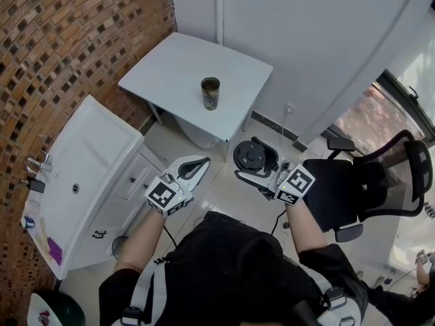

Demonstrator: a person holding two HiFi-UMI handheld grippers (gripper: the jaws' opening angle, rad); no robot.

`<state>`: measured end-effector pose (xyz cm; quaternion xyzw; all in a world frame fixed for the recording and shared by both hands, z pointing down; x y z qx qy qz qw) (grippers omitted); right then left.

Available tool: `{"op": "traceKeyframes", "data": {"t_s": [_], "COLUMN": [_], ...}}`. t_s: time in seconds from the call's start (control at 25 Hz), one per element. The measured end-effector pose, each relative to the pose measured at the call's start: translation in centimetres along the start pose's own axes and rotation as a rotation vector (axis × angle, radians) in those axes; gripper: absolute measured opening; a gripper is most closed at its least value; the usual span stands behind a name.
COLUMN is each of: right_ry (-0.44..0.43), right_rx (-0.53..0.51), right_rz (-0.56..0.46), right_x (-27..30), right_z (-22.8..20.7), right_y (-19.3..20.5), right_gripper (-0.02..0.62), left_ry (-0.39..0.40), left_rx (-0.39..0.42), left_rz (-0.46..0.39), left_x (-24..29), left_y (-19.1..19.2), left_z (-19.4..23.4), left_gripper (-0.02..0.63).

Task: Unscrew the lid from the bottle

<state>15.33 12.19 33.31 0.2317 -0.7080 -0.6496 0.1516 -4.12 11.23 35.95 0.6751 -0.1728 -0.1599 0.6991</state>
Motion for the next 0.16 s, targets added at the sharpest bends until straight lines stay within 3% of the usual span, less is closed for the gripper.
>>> {"op": "traceKeyframes", "data": {"t_s": [0.16], "right_ry": [-0.003], "right_rx": [-0.006], "right_rz": [0.005], "right_x": [0.08], "right_z": [0.25], "right_y": [0.05], "right_gripper": [0.46], "left_ry": [0.003], "left_rx": [-0.008], "left_rz": [0.002], "left_x": [-0.05], "left_y": [0.12], "left_z": [-0.21], "left_gripper": [0.003]}}
Point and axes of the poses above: the fingertips, and each gripper's own axes: x forward along the fingers, z to its left, y out of its underside, the point moved 6 cm from there along -x, backward along the fingers, and after that the axes turned 1 degree about -x, right-handed, at the moved point
